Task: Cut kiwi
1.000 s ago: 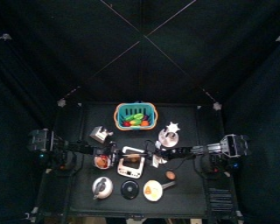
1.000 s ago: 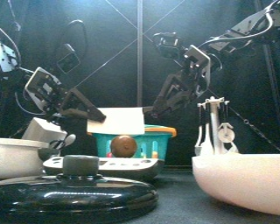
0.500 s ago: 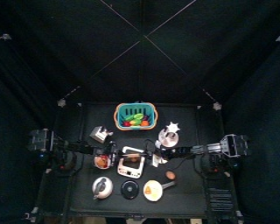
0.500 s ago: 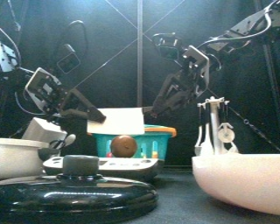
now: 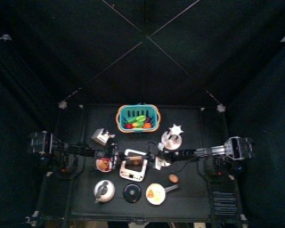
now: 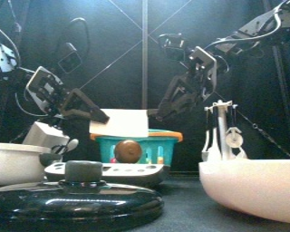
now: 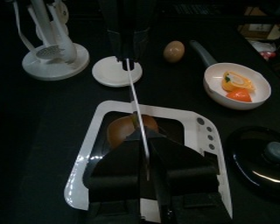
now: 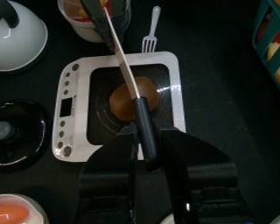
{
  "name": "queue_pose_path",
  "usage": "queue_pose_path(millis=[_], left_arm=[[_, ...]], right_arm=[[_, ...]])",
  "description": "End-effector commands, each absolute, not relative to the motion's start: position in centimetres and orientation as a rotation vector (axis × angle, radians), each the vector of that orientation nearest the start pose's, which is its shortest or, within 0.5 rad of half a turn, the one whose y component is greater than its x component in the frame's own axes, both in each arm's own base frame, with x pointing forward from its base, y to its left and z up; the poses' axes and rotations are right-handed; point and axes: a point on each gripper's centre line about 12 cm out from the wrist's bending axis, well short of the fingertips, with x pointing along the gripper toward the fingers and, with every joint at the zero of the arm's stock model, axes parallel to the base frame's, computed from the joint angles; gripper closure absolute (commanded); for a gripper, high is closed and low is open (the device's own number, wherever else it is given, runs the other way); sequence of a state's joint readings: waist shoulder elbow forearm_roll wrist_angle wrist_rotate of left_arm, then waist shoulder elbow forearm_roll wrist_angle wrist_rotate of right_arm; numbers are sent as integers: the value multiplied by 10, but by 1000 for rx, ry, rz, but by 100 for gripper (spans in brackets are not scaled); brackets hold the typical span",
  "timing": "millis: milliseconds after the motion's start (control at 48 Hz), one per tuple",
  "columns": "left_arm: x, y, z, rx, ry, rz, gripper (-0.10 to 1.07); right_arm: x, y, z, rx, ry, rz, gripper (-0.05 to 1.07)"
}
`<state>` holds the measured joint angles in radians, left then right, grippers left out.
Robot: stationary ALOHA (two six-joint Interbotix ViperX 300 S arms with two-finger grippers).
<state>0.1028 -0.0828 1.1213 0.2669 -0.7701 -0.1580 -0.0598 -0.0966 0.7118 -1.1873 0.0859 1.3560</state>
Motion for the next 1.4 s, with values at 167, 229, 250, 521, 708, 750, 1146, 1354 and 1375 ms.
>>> queue_pose_path(millis=[167,229,250,521,708,750,1146,1354,1375], left_arm=[[301,3,143,-2,269,-108,53],[301,3,142,-3,272,-108,53],[301,3,142,-3,272,-108,53],[301,3,140,-5,278,-108,53],[301,2,138,-7,284,-111,53],[301,2,138,-7,284,-113,53],[302,7,121,-30,360,-73,53],[303,10,113,-39,405,-56,53],[303,10,112,-39,408,-56,53]], right_arm=[[368,-46,199,167,602,-230,47],[368,-46,197,168,606,-229,47],[368,-47,196,169,608,-232,47],[368,-51,191,176,622,-246,47],[369,-51,187,177,633,-246,47],[369,-51,187,180,633,-247,47],[370,-48,169,207,680,-252,47],[372,-47,164,214,692,-253,47],[372,-47,164,215,692,-253,47]])
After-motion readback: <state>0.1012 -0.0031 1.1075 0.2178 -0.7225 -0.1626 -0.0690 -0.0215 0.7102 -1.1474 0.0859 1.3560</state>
